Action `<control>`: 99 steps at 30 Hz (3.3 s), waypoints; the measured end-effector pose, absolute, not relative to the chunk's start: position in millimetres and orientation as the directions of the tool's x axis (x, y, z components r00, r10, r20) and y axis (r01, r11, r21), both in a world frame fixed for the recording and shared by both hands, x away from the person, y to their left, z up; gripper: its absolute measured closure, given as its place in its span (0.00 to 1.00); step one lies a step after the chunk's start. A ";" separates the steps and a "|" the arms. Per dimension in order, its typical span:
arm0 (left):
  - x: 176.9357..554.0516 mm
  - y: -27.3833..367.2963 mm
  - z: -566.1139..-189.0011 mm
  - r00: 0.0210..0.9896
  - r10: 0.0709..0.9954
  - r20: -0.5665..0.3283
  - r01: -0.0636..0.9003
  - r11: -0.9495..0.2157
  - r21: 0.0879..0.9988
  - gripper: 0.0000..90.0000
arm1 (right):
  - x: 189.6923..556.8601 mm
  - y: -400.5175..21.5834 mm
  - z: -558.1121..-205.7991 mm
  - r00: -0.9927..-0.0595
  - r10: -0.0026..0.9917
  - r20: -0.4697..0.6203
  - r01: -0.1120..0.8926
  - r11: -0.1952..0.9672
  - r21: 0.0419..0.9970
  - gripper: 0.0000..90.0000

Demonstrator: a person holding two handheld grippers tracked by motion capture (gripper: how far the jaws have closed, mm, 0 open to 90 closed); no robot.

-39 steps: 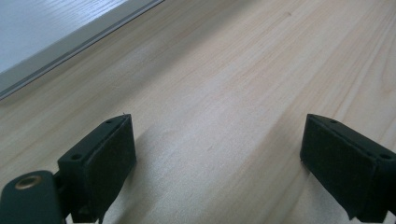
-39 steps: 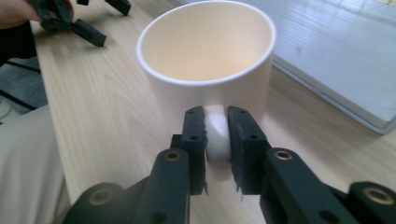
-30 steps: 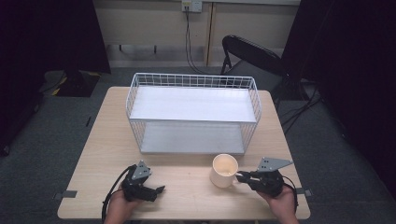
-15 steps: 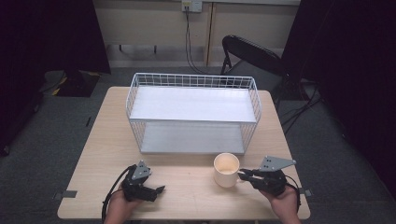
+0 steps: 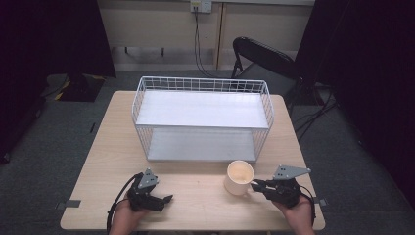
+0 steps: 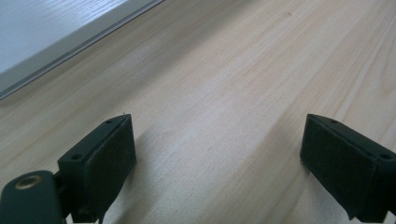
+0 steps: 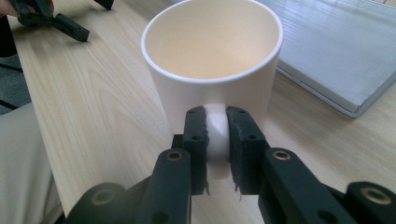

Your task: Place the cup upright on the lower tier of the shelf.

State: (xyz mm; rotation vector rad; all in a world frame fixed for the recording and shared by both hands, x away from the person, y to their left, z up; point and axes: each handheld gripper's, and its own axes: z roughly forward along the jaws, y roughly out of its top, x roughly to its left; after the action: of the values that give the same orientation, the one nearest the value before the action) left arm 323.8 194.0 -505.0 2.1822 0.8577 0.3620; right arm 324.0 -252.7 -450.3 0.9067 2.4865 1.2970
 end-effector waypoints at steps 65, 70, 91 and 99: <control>324.3 193.3 -505.2 0.735 0.678 -0.009 0.470 -0.501 0.727 0.07 | 337.6 -231.9 -426.5 -0.785 0.618 0.044 0.360 0.398 0.844 0.89; 325.2 193.1 -505.5 0.733 0.680 -0.006 0.474 -0.504 0.722 0.04 | 340.6 -225.7 -425.6 -0.784 0.619 0.048 0.358 0.388 0.849 0.89; 325.9 192.5 -505.8 0.725 0.689 -0.007 0.485 -0.503 0.716 0.00 | 352.3 -215.0 -426.0 -0.757 0.652 0.032 0.351 0.365 0.862 0.89; 325.9 192.5 -505.8 0.725 0.689 -0.007 0.485 -0.503 0.715 0.00 | 357.7 -211.7 -425.3 -0.745 0.666 0.031 0.349 0.350 0.869 0.89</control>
State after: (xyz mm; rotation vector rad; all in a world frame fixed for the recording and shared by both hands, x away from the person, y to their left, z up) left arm 325.9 192.5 -505.8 2.2033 0.8835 0.3629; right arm 357.7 -211.7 -425.3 0.8977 2.2892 1.3510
